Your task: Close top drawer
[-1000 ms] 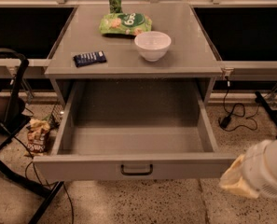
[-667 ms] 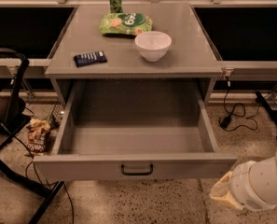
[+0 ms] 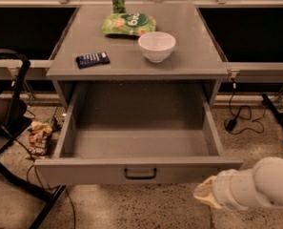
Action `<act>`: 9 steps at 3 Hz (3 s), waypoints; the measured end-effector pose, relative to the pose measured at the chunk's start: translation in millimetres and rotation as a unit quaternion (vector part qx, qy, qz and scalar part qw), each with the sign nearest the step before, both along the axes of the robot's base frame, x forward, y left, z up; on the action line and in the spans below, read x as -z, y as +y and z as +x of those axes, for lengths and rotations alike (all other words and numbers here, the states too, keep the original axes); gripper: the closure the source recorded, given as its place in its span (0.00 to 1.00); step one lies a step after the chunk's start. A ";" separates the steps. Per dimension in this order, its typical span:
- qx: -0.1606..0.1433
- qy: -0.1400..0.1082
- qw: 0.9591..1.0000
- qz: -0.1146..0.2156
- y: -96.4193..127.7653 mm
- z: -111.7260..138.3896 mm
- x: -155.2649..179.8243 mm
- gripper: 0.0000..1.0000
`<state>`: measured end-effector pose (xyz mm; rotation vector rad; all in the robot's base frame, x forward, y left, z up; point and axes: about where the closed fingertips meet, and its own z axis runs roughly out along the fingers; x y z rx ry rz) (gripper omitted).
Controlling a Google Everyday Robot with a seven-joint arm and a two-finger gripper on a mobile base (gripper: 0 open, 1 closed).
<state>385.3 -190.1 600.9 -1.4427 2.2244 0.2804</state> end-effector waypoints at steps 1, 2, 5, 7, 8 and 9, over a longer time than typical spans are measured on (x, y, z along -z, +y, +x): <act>-0.005 -0.030 0.999 0.034 16.8 24.3 8.8 1.00; -0.004 -0.054 0.997 0.057 22.1 36.2 3.4 1.00; -0.034 -0.067 0.995 0.068 34.9 70.2 4.5 1.00; -0.053 -0.085 0.993 0.070 40.1 113.0 -1.1 1.00; -0.054 -0.086 0.992 0.070 40.6 113.4 -1.4 1.00; -0.062 -0.111 0.989 0.074 46.4 155.2 -9.9 1.00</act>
Offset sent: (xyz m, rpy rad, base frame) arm 0.0505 0.0253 0.0038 0.1649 -0.1650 -0.0015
